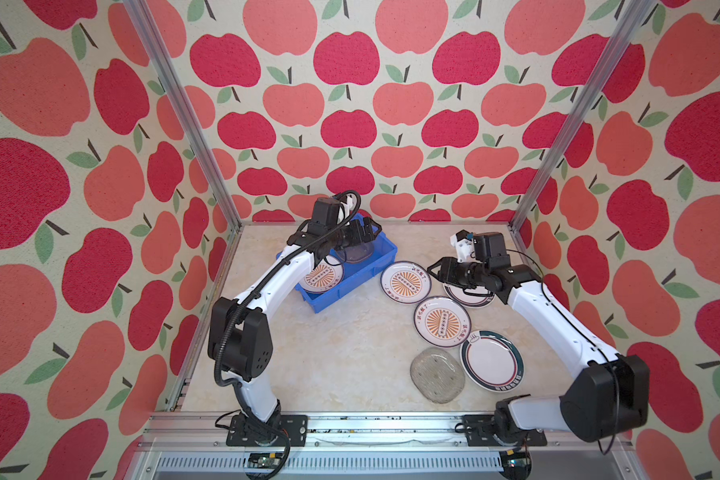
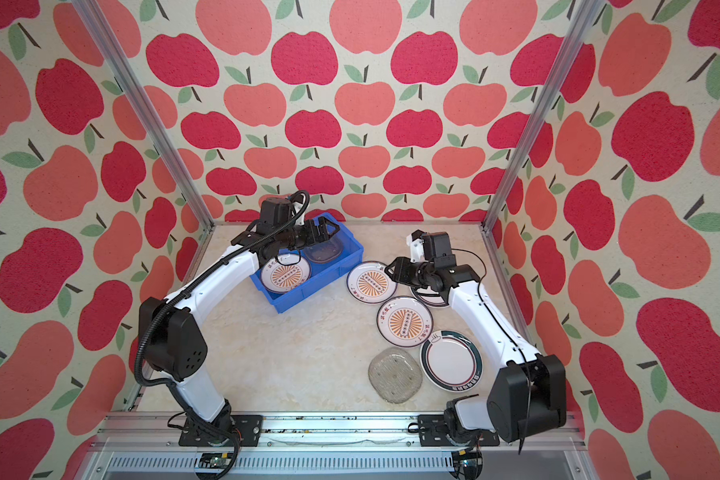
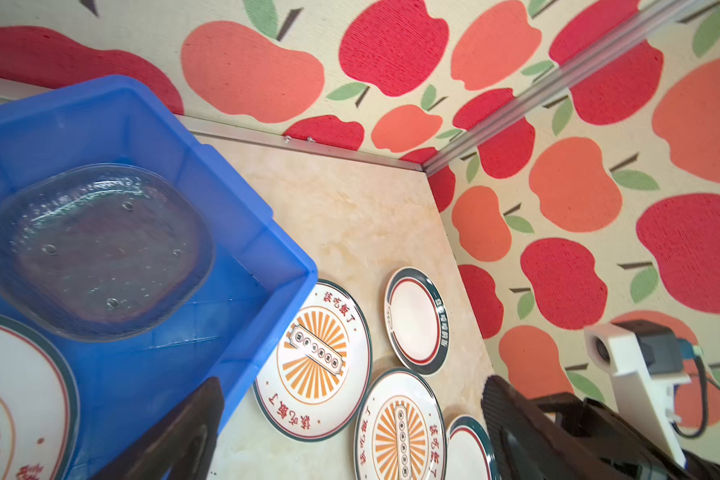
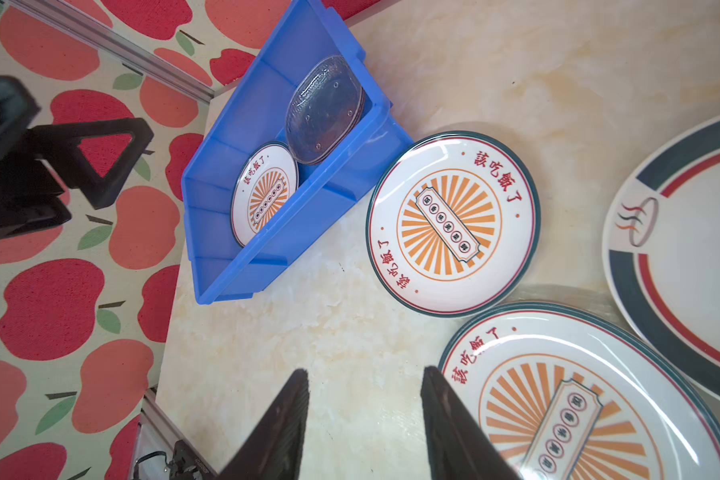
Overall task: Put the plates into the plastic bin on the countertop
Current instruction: 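Open the left gripper and withdraw it from the bin, then reach both grippers to the sunburst plates and grasp their rims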
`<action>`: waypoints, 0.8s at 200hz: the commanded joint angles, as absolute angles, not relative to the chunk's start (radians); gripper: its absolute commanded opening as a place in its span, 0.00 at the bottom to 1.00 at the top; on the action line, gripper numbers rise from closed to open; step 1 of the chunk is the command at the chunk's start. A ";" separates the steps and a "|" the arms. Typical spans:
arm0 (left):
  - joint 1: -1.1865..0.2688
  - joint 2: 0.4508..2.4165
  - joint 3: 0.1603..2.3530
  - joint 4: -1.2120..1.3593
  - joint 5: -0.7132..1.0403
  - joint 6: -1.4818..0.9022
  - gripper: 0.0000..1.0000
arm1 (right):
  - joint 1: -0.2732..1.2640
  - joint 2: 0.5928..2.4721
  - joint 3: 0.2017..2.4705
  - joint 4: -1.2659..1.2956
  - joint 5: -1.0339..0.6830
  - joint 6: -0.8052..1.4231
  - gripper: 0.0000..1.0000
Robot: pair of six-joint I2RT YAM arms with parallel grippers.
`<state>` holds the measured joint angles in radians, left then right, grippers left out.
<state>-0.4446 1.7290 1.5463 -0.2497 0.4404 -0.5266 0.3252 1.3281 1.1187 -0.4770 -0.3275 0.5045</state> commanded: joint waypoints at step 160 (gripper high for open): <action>-0.750 1.849 1.209 -0.071 0.452 -0.576 0.87 | 0.025 1.068 0.670 -0.293 -0.288 0.614 0.49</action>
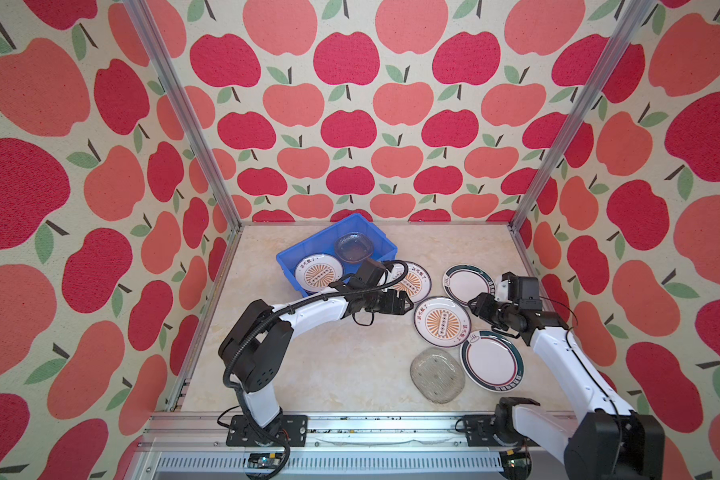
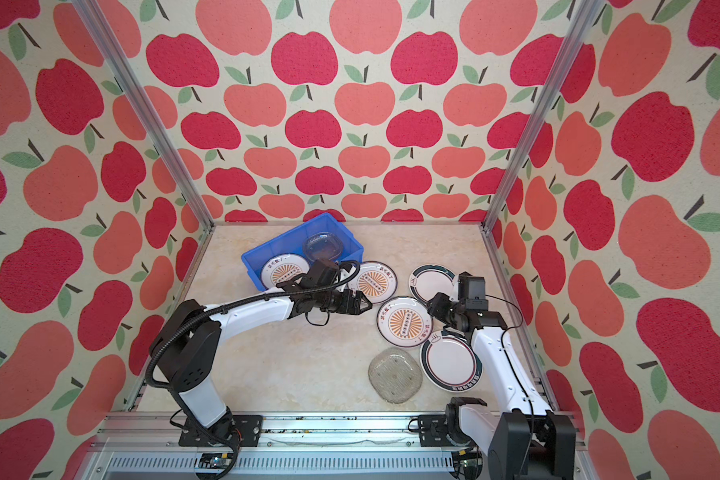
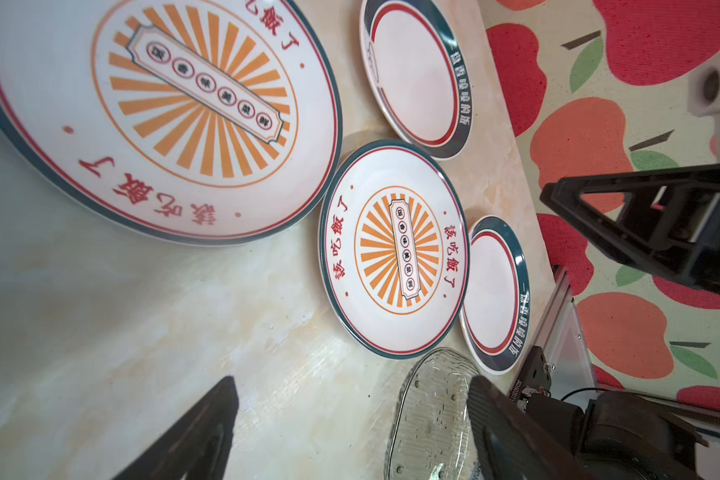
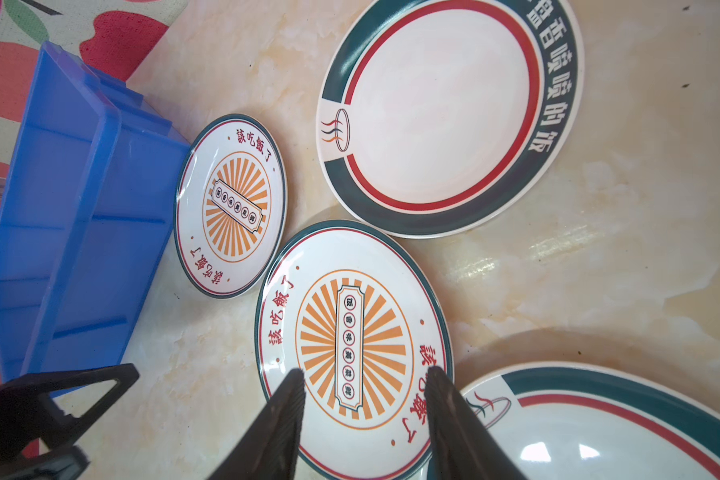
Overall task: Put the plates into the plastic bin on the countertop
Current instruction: 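Reach both grippers to the sunburst plates and grasp their rims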
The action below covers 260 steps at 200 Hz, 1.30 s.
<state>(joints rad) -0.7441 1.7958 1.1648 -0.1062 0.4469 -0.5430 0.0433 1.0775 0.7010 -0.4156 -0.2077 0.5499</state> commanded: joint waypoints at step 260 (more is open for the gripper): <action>-0.771 2.060 1.256 0.031 0.574 -0.767 0.50 | 0.058 1.129 0.686 -0.243 -0.386 0.571 0.45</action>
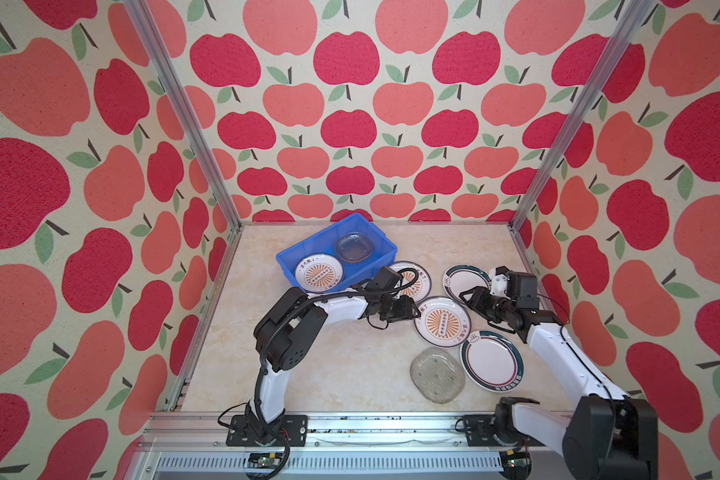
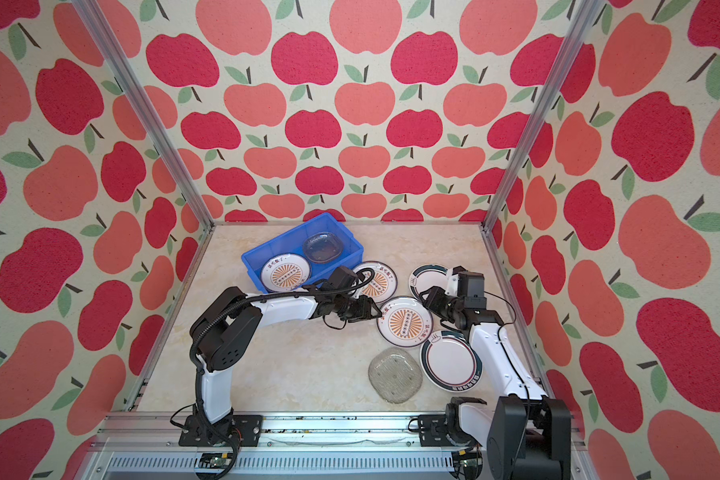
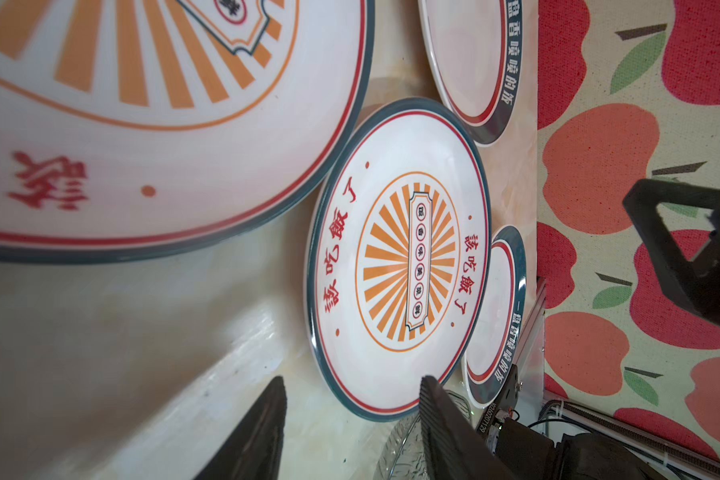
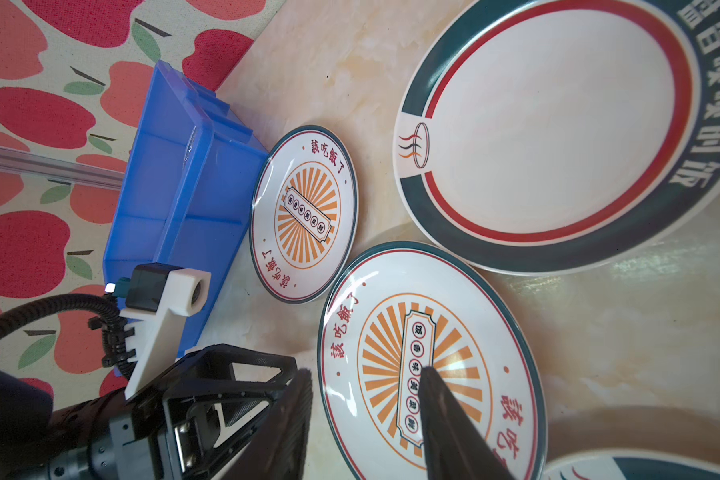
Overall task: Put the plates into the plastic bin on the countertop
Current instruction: 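Reach both grippers to the sunburst plates and grasp their rims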
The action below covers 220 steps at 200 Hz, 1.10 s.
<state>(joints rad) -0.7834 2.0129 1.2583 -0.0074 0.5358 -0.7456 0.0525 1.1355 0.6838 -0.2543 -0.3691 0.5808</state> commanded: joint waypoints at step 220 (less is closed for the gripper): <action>-0.769 2.226 1.404 0.006 0.622 -0.773 0.15 | 0.055 1.138 0.678 -0.213 -0.402 0.563 0.44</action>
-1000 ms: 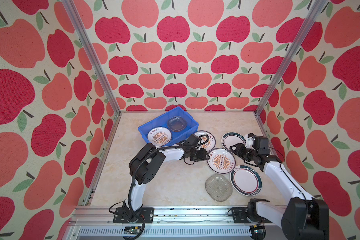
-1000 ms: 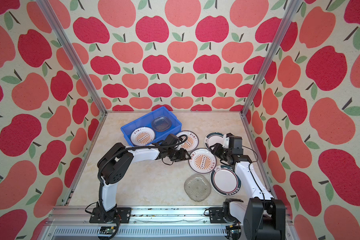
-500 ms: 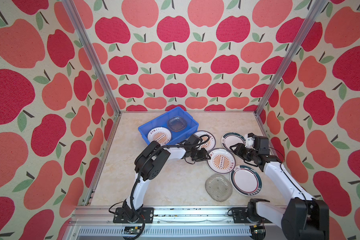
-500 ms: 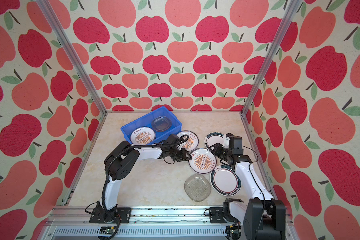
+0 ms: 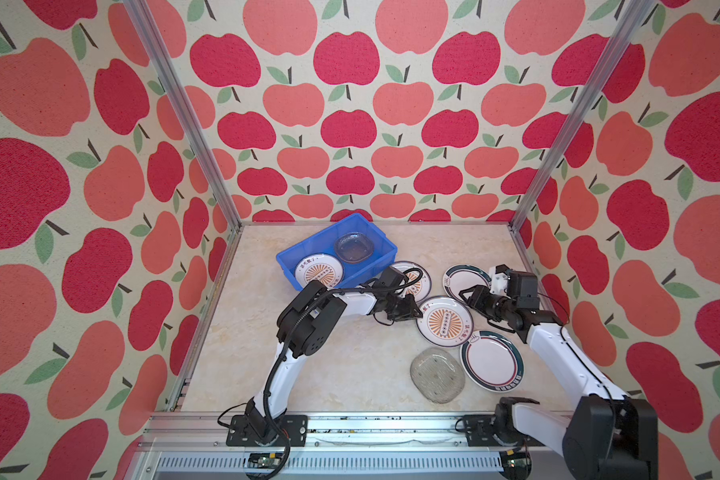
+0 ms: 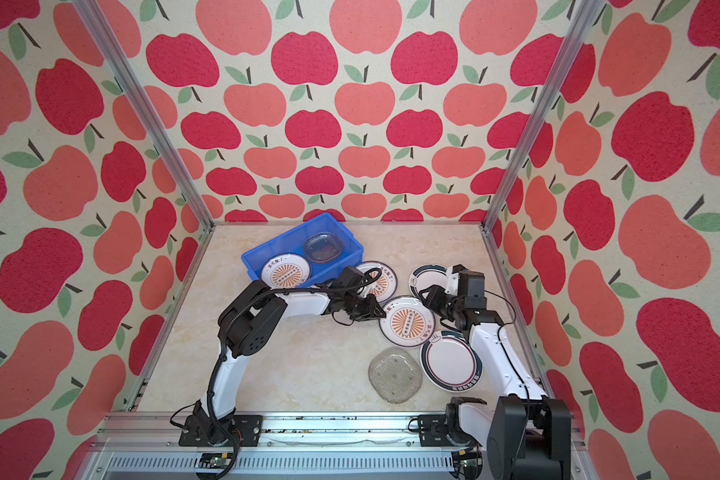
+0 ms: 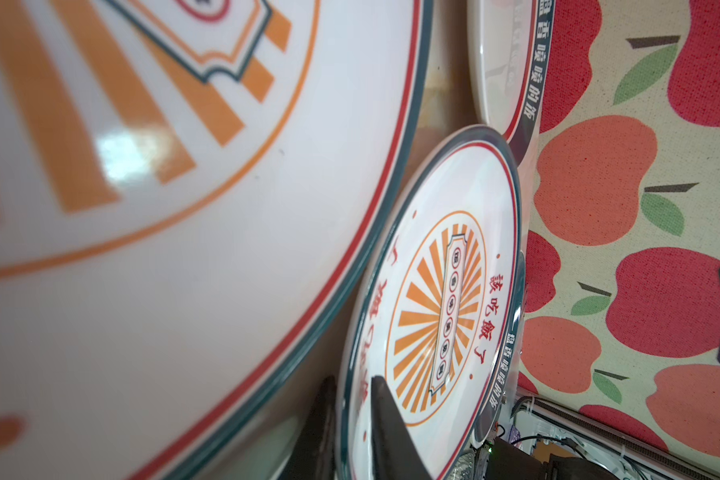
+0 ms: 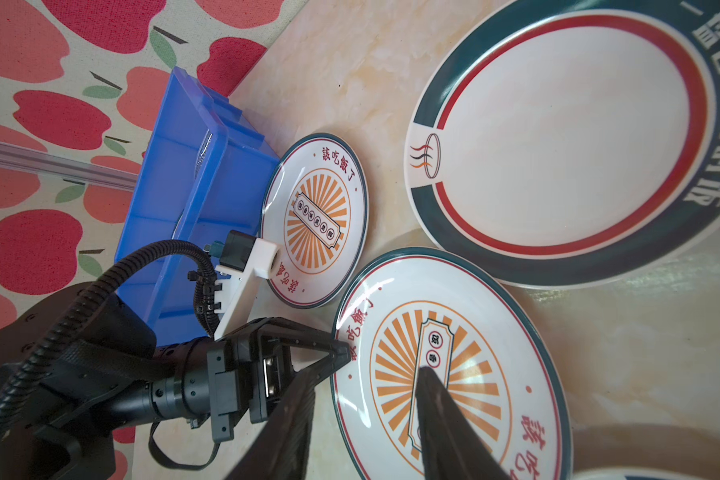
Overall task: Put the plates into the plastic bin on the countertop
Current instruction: 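Reach both grippers to the sunburst plates and grasp their rims, then lift both sunburst plates upright and carry them over the bin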
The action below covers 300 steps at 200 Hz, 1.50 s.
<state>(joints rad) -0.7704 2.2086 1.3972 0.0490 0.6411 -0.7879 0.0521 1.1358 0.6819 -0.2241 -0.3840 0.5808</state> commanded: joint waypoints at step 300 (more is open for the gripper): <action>-0.465 1.367 1.007 -0.048 0.468 -0.811 0.00 | 0.347 1.319 1.191 -0.309 -0.507 0.479 0.50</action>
